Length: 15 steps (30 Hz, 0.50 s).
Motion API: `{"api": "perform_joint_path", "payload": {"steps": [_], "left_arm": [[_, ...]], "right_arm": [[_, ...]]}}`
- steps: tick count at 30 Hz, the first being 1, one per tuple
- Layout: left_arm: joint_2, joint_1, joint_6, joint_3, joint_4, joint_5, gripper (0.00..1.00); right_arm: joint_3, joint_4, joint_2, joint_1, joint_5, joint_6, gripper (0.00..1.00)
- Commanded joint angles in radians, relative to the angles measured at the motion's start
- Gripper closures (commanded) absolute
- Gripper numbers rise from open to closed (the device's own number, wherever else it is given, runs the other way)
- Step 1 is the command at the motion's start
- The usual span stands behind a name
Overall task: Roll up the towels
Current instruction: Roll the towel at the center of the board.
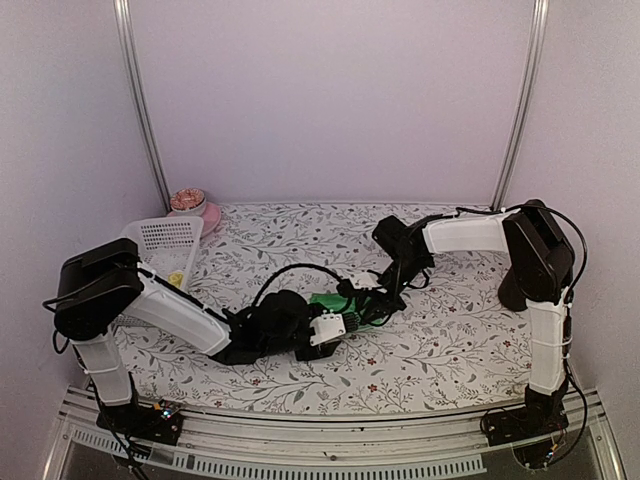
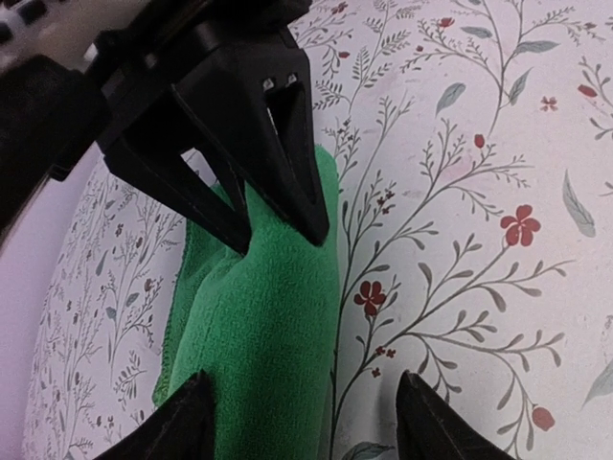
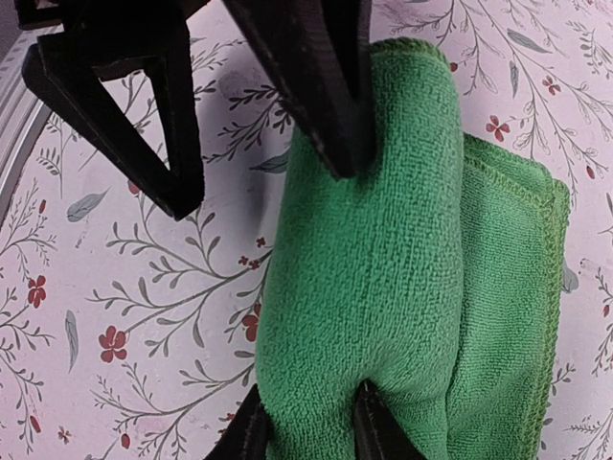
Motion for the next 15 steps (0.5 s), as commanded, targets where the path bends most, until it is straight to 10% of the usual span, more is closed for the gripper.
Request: {"api": "perform_joint_path", "payload": {"steps": [1,10,15], "left_arm": [[0.020,-0.016,0.043,0.009,0.040,-0.074,0.35],[0.111,-0.016,0.062,0.056,-0.008,-0.141,0.36],[0.153,-0.014,0.046,0.076,-0.060,-0.147,0.67]], "right_arm": [[-0.036,-0.150,0.078,-0.002,0.075,0.018,0.74],[-0.025,-0.171,0.083,-0.005,0.062,0.009,0.74],[-0.016,-0.181,0.079,-0.012,0.046,0.003,0.73]]}}
